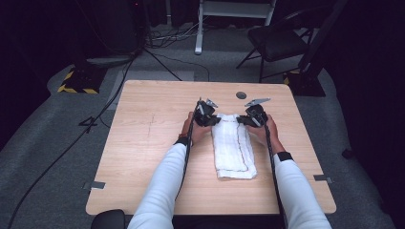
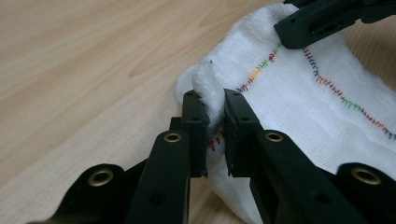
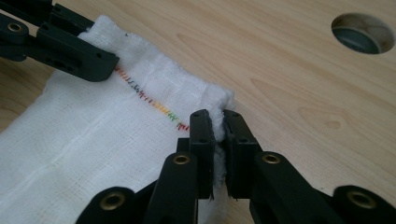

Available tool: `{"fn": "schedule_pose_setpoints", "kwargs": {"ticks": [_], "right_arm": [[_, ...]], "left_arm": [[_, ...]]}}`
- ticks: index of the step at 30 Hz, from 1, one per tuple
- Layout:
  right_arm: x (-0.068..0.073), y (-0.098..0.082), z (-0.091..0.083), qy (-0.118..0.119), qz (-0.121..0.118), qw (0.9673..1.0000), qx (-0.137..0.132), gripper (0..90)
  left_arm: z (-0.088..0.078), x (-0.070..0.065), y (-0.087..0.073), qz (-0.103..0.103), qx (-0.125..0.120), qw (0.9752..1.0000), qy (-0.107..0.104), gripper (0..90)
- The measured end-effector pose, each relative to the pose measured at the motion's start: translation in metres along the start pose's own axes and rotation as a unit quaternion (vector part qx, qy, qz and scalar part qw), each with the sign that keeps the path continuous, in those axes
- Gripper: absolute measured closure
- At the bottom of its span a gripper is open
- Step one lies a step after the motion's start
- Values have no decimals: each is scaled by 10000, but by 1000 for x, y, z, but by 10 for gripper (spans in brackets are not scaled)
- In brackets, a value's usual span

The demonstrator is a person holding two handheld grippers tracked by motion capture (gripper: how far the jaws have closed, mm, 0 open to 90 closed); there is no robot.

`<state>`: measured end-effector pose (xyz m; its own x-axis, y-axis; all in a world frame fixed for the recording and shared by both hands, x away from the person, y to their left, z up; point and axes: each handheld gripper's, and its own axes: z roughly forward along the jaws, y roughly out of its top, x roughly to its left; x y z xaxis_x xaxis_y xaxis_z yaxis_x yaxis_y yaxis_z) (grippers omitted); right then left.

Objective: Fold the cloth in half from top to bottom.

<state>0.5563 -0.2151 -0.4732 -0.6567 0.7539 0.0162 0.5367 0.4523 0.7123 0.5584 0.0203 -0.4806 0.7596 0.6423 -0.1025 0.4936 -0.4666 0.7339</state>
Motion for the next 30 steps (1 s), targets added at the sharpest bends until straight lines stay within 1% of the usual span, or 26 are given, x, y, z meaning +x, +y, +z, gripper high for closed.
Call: {"fn": "schedule_pose_setpoints", "kwargs": {"ticks": [4, 9, 10, 11, 13, 14, 16, 18, 21, 24, 25, 27, 30], "right_arm": [[1, 7, -6, -30, 0, 9998, -188, 840], [5, 18, -14, -94, -67, 9990, -423, 840], [6, 19, -15, -109, -112, 9988, -465, 840], [7, 21, -15, -113, -124, 9987, -478, 840], [8, 23, -16, -129, -148, 9986, -492, 840], [8, 23, -16, -140, -148, 9985, -504, 840], [9, 23, -18, -143, -167, 9983, -542, 840], [8, 22, -20, -104, -150, 9982, -578, 840], [10, 20, -25, -30, -200, 9978, -637, 840], [15, 18, -33, 41, -362, 9969, -702, 841], [17, 17, -35, 65, -393, 9966, -723, 841], [20, 15, -40, 131, -475, 9957, -779, 841], [23, 8, -47, 224, -570, 9948, -811, 841]], "left_arm": [[-8, 1, 10, 195, -16, 9997, 156, 812], [-19, 4, 17, 261, -135, 9991, 290, 813], [-21, 4, 18, 283, -143, 9990, 309, 812], [-22, 4, 18, 273, -186, 9989, 324, 812], [-25, 4, 19, 315, -170, 9988, 327, 813], [-25, 3, 19, 325, -214, 9987, 333, 814], [-28, 2, 19, 386, -239, 9985, 321, 815], [-32, 0, 17, 429, -317, 9982, 279, 816], [-39, -4, 15, 508, -406, 9977, 171, 816], [-45, -9, 12, 622, -465, 9969, 143, 816], [-47, -10, 10, 698, -469, 9964, 144, 816], [-52, -15, 7, 773, -522, 9956, 68, 816], [-58, -23, 1, 937, -573, 9939, -49, 816]]}}
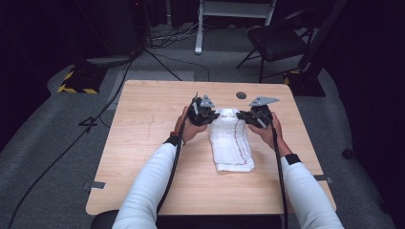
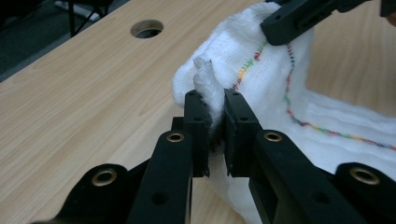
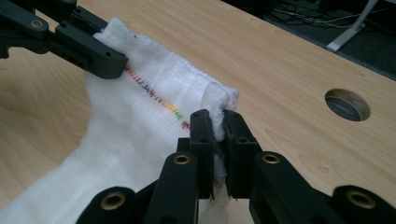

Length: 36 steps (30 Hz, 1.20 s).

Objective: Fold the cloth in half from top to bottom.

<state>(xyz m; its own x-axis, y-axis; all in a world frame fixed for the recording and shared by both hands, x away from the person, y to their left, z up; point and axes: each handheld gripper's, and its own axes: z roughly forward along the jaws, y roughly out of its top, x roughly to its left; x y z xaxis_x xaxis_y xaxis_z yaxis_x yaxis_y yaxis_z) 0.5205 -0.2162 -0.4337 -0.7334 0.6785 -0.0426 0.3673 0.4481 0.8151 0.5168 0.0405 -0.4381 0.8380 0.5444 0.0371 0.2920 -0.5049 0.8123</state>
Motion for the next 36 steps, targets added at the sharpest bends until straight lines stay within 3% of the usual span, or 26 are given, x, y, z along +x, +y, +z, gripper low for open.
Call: {"fn": "schedule_pose_setpoints", "kwargs": {"ticks": [6, 11, 22, 36], "right_arm": [[9, -9, -13, 154, -212, 9996, -63, 841], [13, -18, -21, 261, -225, 9994, -99, 841], [23, -36, -33, 532, -297, 9980, -144, 841], [39, -65, -54, 957, -541, 9939, 5, 839]], "left_arm": [[-8, -15, -6, 234, -12, 9995, -201, 813], [-13, -25, -11, 365, -130, 9988, -303, 808], [-18, -40, -27, 404, -177, 9973, -580, 806], [-21, -72, -41, 784, 40, 9930, -879, 790]]}}
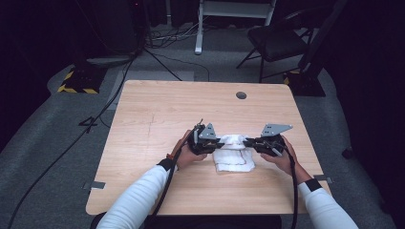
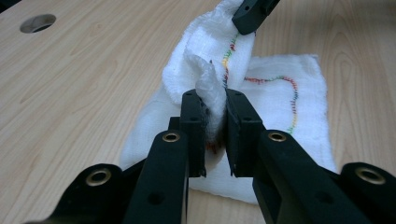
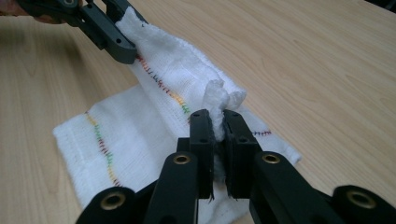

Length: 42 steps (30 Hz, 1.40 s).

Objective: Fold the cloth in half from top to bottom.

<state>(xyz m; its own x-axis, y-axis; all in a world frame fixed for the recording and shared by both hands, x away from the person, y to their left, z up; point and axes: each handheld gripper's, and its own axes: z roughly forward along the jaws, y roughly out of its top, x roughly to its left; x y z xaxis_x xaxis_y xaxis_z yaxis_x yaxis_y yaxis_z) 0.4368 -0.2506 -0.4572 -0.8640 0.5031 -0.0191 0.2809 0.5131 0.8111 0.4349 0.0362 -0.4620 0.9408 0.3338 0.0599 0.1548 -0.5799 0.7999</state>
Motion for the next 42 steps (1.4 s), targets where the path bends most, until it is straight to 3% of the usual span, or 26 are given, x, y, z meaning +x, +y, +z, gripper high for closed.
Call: {"fn": "schedule_pose_setpoints", "kwargs": {"ticks": [5, 12, 21, 28, 35, 42], "right_arm": [[9, -7, -5, 75, -114, 9999, 96, 836], [17, -13, -9, 96, -224, 9995, 185, 830], [23, -21, -14, 163, -275, 9992, 248, 821], [28, -28, -18, 235, -353, 9985, 338, 808], [33, -33, -20, 253, -470, 9974, 477, 852], [35, -36, -20, 246, -512, 9970, 523, 863]], "left_arm": [[1, -12, -5, 187, 212, 9996, -37, 785], [-2, -22, -11, 279, 355, 9990, 7, 774], [-2, -32, -16, 388, 549, 9977, -118, 820], [-2, -37, -20, 416, 672, 9968, -122, 823], [0, -43, -23, 496, 763, 9958, -110, 831], [-4, -47, -24, 443, 799, 9958, -105, 825]]}}
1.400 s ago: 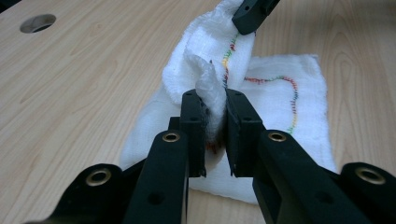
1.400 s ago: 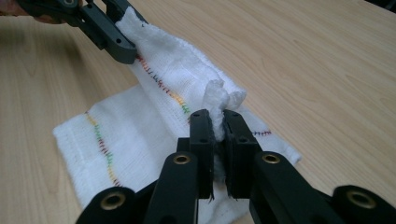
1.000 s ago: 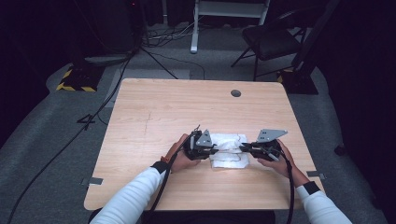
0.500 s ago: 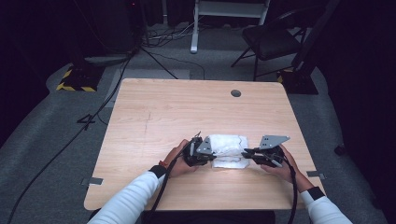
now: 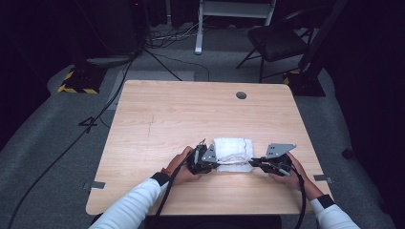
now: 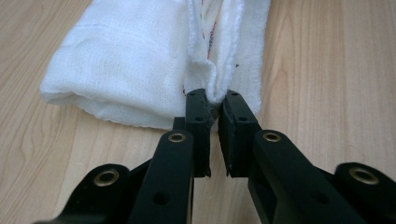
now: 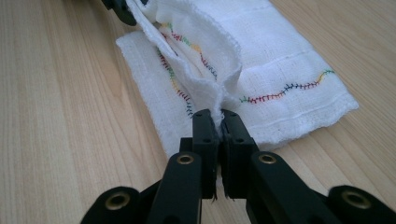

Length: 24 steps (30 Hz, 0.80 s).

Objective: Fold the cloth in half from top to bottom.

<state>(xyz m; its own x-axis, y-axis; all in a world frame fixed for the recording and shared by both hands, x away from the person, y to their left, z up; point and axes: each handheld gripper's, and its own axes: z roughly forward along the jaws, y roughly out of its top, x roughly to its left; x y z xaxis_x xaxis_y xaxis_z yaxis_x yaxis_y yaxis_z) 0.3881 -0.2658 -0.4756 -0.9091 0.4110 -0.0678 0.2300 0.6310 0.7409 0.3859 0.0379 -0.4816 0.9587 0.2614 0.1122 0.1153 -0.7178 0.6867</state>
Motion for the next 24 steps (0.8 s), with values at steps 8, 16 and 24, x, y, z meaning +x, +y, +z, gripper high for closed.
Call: {"fn": "schedule_pose_setpoints", "kwargs": {"ticks": [8, 16, 24], "right_arm": [[5, -5, 0, -45, 4, 10000, 45, 868], [8, -10, -1, -94, 68, 9999, 85, 868], [9, -16, -5, -201, 165, 9997, 35, 862]], "left_arm": [[0, -5, -2, 8, 54, 10000, 19, 843], [0, -6, -5, -35, 68, 10000, -55, 839], [-3, -7, -10, -78, 81, 9999, -78, 851]]}}
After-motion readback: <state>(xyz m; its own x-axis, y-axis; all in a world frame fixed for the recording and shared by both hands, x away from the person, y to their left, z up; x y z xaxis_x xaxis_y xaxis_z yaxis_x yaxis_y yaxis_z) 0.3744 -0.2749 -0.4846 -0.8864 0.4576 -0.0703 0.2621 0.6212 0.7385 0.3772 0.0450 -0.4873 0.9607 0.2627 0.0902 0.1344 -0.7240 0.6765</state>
